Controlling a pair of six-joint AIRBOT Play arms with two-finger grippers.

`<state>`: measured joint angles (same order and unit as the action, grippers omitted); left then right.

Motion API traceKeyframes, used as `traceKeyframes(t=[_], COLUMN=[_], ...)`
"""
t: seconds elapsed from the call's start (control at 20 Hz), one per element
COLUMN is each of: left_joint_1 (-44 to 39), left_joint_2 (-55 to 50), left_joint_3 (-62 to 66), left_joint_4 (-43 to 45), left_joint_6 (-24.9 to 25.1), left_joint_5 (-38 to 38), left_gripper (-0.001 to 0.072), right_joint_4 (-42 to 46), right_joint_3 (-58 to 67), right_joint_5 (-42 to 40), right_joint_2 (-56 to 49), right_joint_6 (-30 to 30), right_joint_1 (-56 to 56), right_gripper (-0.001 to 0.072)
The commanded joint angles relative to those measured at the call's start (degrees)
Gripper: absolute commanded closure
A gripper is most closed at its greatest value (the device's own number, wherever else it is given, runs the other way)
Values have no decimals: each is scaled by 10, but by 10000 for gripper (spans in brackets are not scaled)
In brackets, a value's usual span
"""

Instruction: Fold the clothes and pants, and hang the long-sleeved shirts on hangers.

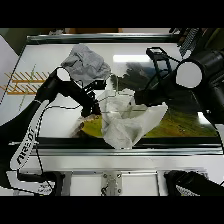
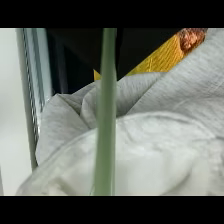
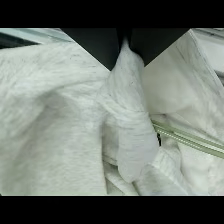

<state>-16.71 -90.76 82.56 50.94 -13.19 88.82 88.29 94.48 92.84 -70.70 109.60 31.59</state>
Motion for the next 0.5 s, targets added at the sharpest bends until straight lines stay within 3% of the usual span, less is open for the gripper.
traceKeyframes(t=[0.0, 0.45], left_joint_1=[-16, -21], left_joint_2=[-9, -20], left_joint_3=[0, 0], left_joint_4=[-2, -29], left_joint_6=[8, 27], left_joint_5=[-9, -12], left_gripper=[695, 695], right_joint_4=[-10, -48], right_joint_3=[0, 0], right_joint_5=[-49, -131], right_joint_2=[-5, -26], right_joint_6=[17, 30], right_joint_1=[29, 50], right_gripper=[696, 696])
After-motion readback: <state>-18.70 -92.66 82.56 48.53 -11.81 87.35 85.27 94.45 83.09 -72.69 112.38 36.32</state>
